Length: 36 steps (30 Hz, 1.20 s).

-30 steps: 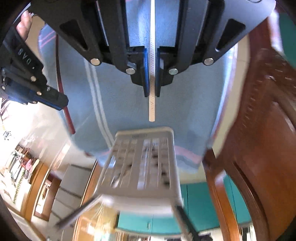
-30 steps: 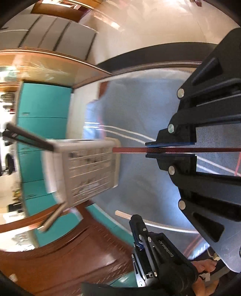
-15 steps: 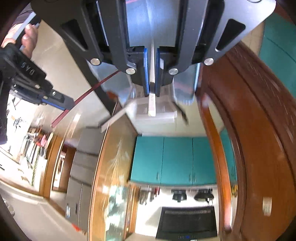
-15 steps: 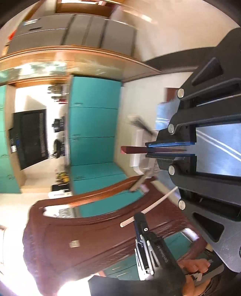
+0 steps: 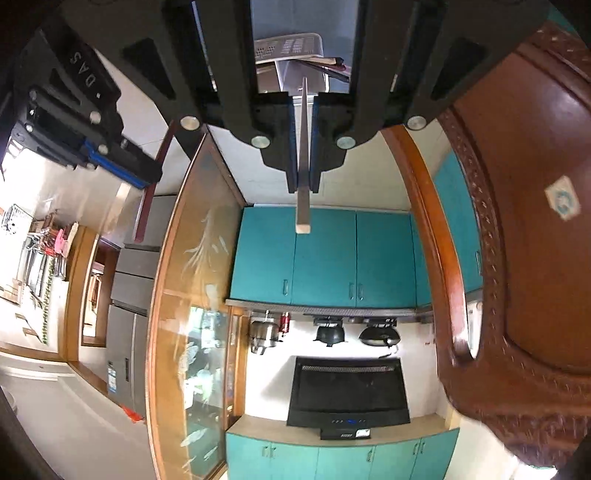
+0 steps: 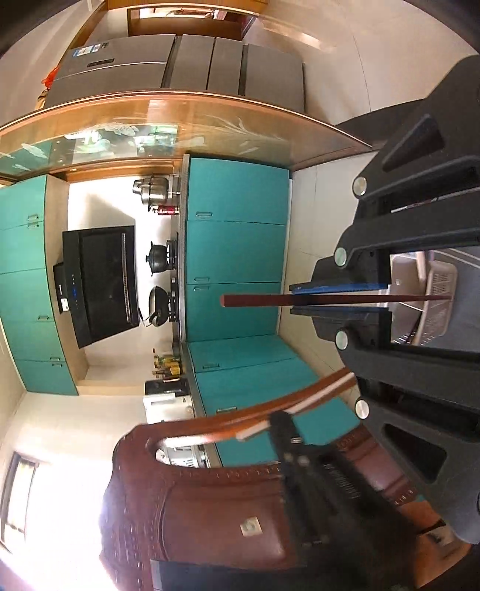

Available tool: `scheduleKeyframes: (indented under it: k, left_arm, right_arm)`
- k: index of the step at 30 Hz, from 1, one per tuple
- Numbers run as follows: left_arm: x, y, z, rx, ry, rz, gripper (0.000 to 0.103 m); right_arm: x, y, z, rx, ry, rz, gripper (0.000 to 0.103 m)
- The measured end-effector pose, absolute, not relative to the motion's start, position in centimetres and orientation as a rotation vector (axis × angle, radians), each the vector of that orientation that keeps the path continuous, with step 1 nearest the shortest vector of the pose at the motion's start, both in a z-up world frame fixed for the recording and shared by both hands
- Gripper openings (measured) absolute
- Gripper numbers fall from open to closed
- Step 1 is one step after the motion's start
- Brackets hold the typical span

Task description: Organize utensils

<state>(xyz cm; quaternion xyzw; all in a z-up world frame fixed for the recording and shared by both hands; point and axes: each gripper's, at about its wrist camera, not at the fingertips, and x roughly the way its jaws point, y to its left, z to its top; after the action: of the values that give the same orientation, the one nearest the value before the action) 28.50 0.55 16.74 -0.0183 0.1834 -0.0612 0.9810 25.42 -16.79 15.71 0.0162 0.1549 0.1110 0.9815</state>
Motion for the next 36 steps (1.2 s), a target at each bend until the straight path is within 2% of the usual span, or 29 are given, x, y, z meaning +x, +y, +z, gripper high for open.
scheduleKeyframes:
  k: [8,14,16,17,19,23,25,26,28,30,32,36]
  left_arm:
    - [31.3,0.5,11.7,-0.047,0.457,-0.112,0.007]
    - [30.6,0.6,8.7,-0.04,0.49,-0.129,0.007]
    - [29.9,0.6,8.0,-0.036,0.485,-0.132,0.007]
    - [29.4,0.7,7.8,-0.034,0.481,-0.131,0.011]
    - [28.1,0.6,7.5,-0.02,0.47,-0.132,0.017]
    - [24.3,0.7,7.4,0.015,0.414,-0.118,0.039]
    - [22.5,0.7,7.0,0.022,0.398,-0.113,0.048]
    - [21.1,0.8,6.8,0.022,0.389,-0.116,0.056]
    - [19.0,1.1,6.5,0.018,0.374,-0.118,0.07]
    - [17.0,1.2,6.0,0.019,0.361,-0.118,0.086]
    - [14.2,1.3,5.3,0.034,0.339,-0.117,0.093]
    - [10.1,1.3,3.6,0.063,0.33,-0.124,0.099]
  right_arm:
    - [28.7,-16.2,9.9,0.017,0.365,0.19,0.007]
    - [27.8,-16.6,5.6,0.023,0.438,0.208,0.007]
    - [26.9,-16.6,5.1,0.021,0.434,0.209,0.014]
    - [26.4,-16.6,5.3,0.02,0.431,0.21,0.018]
    - [25.2,-16.8,5.6,0.017,0.413,0.204,0.041]
    - [20.6,-17.7,6.8,0.017,0.323,0.195,0.06]
    - [18.4,-18.1,6.9,0.022,0.296,0.188,0.074]
    - [17.0,-18.3,6.7,0.022,0.285,0.187,0.077]
    - [14.4,-18.5,6.2,0.013,0.266,0.179,0.092]
    - [12.2,-18.6,5.5,-0.002,0.243,0.168,0.1]
    - [9.8,-18.5,4.4,-0.027,0.219,0.14,0.1]
    - [6.9,-18.4,2.0,-0.042,0.268,0.076,0.1]
